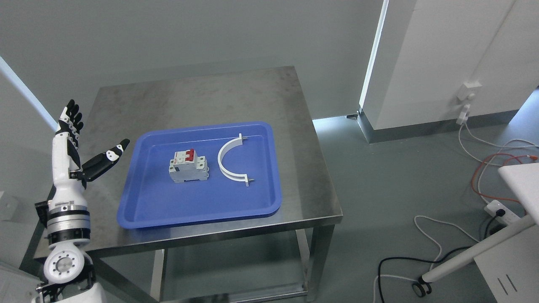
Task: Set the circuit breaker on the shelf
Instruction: 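Reach the left hand toward the grey circuit breaker on the blue tray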
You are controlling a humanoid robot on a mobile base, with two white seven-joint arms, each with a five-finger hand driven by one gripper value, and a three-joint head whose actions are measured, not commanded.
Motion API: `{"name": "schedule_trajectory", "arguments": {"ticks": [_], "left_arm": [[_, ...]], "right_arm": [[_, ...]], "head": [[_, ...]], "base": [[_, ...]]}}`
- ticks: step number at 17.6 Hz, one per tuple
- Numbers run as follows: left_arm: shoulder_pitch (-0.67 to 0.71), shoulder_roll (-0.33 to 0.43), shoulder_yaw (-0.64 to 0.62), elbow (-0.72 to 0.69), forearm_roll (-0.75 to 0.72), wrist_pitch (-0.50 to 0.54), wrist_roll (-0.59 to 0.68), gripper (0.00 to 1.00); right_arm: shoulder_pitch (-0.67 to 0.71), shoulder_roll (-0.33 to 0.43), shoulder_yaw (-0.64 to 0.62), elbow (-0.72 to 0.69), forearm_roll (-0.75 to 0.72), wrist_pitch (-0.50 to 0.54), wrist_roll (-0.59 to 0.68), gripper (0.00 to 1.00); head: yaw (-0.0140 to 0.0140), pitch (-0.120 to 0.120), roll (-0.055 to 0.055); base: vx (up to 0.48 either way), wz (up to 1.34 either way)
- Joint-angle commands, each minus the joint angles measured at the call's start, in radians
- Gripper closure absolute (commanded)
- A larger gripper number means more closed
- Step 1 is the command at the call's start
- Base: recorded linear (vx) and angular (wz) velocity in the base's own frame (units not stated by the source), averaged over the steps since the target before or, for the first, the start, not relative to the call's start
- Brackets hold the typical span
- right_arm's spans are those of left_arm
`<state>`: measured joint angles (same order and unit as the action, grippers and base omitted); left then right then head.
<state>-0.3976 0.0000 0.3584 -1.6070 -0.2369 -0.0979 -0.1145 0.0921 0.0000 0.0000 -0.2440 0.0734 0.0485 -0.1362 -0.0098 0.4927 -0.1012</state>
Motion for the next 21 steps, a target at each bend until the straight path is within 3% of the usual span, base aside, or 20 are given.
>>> {"name": "schedule_trajectory", "arguments": {"ticks": [1,4,5,8,10,12,15,16,18,21], "left_arm": [[0.019,0.017,-0.002,0.001,0.005,-0.006,-0.014,0.00],[0.010,0.017,-0.003,0.001,0.005,-0.025,-0.075,0.00],[0.003,0.020,-0.004,0.001,0.005,-0.029,-0.152,0.00],[-0.003,0.136,-0.056,0.002,0.005,-0.026,-0.402,0.02],[0.005,0.190,-0.117,0.002,0.004,-0.022,-0.502,0.04],[0.005,0.239,-0.197,0.002,0.002,0.003,-0.528,0.06],[-0.006,0.272,-0.275,0.004,-0.004,0.139,-0.527,0.07],[-0.020,0.275,-0.289,0.004,-0.019,0.176,-0.527,0.13],[-0.024,0.276,-0.297,0.019,-0.117,0.185,-0.530,0.17],[-0.026,0.276,-0.297,0.021,-0.147,0.185,-0.530,0.24]], "right_arm": [[0.000,-0.017,0.020,0.000,0.000,0.031,0.001,0.00],[0.000,-0.017,0.020,0.000,0.000,0.031,0.000,0.00],[0.000,-0.017,0.020,0.000,0.000,0.031,0.000,0.00],[0.000,-0.017,0.020,0.000,0.000,0.030,0.001,0.00],[0.000,-0.017,0.020,0.000,0.000,0.031,0.001,0.00],[0.000,-0.017,0.020,0.000,0.000,0.031,0.000,0.00],[0.000,-0.017,0.020,0.000,0.000,0.031,0.000,0.00],[0.000,-0.017,0.020,0.000,0.000,0.031,0.001,0.00],[0.000,-0.017,0.020,0.000,0.000,0.031,0.001,0.00],[0.000,-0.017,0.020,0.000,0.000,0.031,0.000,0.00]], "head": [[0.0000,0.000,0.000],[0.0000,0.000,0.000],[0.0000,0.000,0.000],[0.0000,0.000,0.000],[0.0000,0.000,0.000],[0.0000,0.000,0.000],[0.0000,0.000,0.000],[0.0000,0.000,0.000],[0.0000,0.000,0.000],[0.0000,0.000,0.000]], "base": [[-0.003,-0.02],[0.000,0.01],[0.000,0.00],[-0.002,-0.01],[0.000,0.00],[0.000,0.00],[0.001,-0.01],[0.002,-0.02],[0.000,0.00],[0.000,0.00]]}}
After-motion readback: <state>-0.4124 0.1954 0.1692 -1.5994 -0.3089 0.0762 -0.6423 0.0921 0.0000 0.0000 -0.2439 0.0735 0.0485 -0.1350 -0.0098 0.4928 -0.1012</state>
